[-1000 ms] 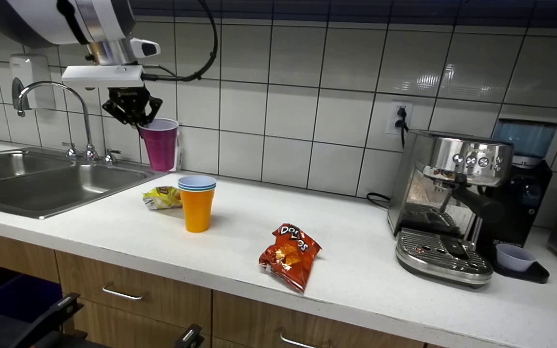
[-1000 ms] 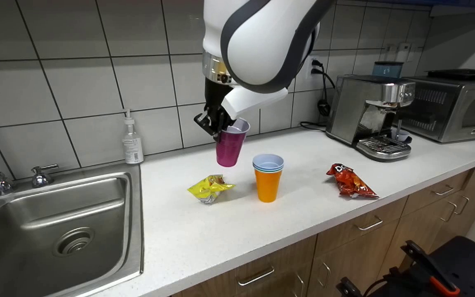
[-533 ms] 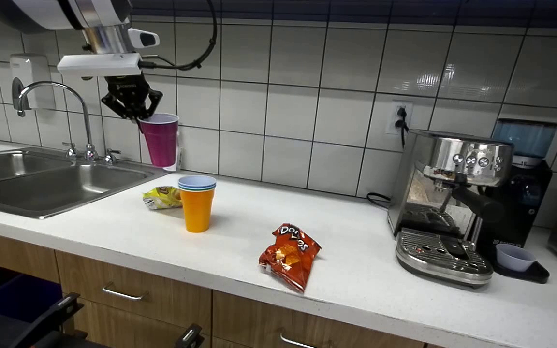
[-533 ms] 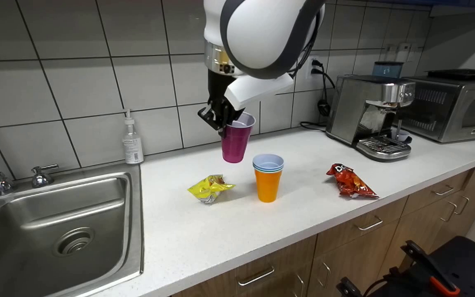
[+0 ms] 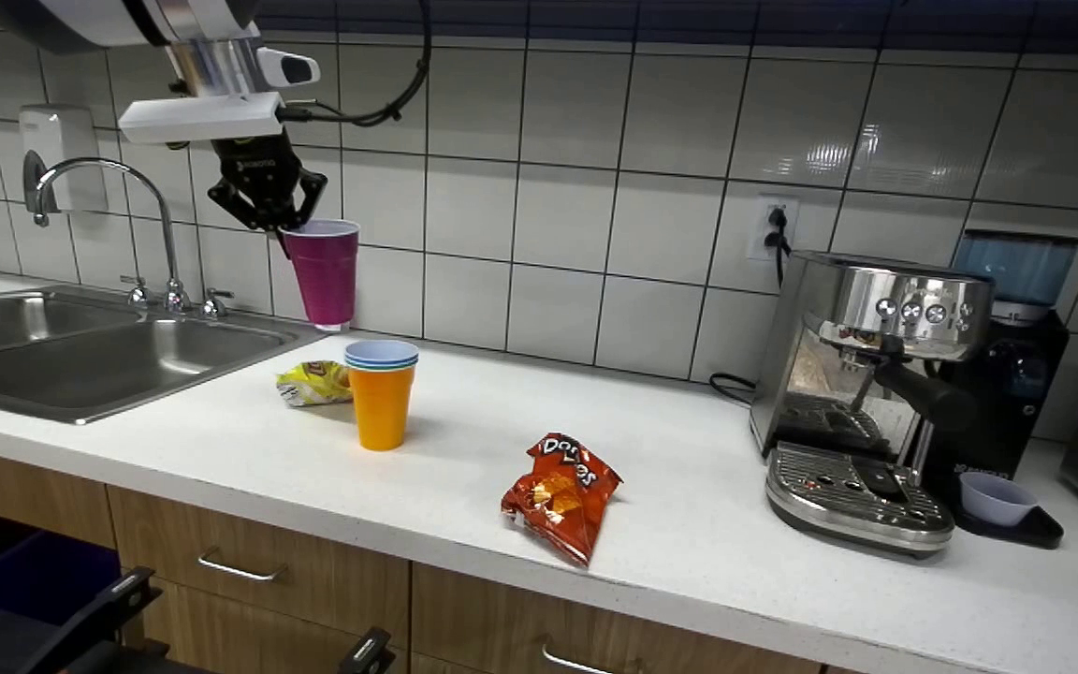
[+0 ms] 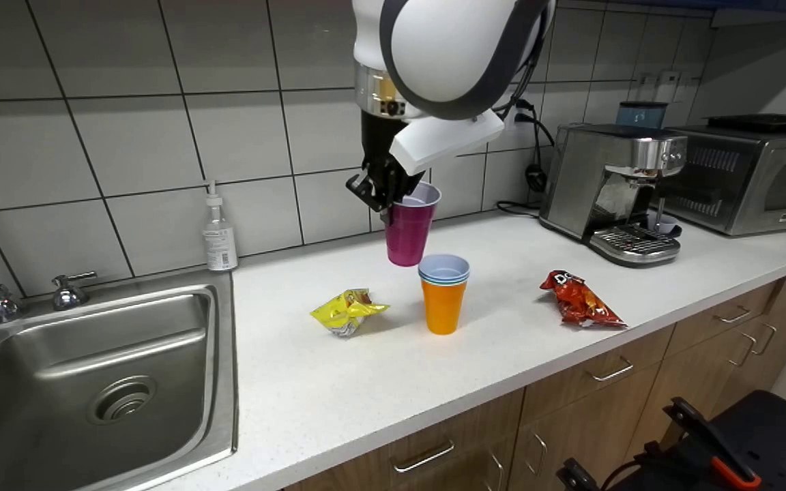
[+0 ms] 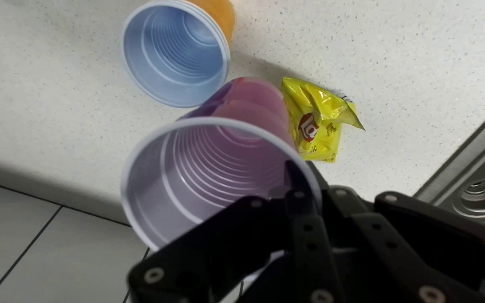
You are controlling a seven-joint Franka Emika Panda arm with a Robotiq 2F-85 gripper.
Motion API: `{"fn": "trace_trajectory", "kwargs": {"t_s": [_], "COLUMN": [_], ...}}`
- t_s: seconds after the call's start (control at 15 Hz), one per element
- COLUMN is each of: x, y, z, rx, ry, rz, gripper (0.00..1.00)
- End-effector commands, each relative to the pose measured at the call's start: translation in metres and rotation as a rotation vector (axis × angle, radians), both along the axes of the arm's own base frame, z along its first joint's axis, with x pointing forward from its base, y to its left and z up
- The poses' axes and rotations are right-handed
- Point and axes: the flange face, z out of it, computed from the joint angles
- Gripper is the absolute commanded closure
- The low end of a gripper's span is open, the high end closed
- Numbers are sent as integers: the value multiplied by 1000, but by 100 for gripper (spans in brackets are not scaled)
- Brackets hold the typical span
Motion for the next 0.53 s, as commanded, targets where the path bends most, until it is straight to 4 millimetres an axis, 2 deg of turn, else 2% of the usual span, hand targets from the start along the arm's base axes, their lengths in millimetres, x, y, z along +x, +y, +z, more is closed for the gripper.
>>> {"fn": "trace_trajectory", "kwargs": {"t_s": [0.0, 0.47], "x": [-6, -4], "y": [-16, -38], "z": [5, 4], "rx": [-30, -38], "ry": [1, 8], "rz": [-26, -70], "gripper": [99, 99]}}
